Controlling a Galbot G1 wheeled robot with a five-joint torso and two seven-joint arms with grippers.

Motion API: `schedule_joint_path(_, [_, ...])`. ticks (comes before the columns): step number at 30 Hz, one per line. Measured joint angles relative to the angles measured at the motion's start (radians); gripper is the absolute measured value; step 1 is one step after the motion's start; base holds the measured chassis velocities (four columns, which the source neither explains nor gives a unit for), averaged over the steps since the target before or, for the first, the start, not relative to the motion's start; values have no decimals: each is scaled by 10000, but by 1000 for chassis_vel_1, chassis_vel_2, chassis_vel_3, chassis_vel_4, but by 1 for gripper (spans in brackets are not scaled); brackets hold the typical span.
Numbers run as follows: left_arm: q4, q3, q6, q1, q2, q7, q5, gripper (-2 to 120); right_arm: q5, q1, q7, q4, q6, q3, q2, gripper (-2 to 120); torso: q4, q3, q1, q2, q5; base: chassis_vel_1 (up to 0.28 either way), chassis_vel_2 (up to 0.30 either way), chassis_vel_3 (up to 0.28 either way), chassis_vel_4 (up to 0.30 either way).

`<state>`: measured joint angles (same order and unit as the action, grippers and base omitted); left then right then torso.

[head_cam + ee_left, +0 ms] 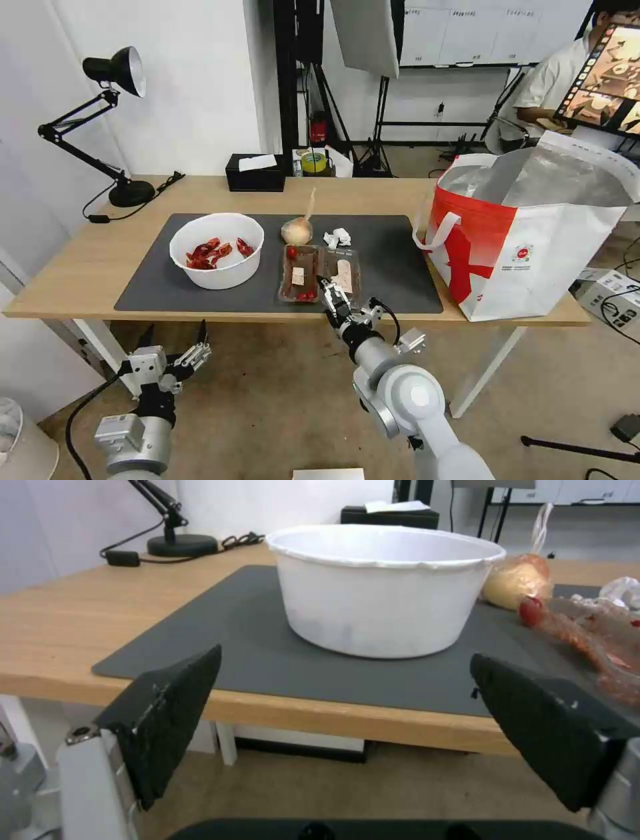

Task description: Pick up the trash from the table and place it into the takeout bag.

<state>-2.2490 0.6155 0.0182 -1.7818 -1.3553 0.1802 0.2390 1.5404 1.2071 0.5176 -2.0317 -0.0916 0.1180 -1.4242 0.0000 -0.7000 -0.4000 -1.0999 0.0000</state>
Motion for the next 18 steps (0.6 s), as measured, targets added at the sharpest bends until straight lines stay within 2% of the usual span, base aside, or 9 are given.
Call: schedule_joint_path(18, [42,-14,3,29,-128,-220,-144,100,238,-8,167,35,29,159,9,100,0,0,0,0,0,0,0,0,0])
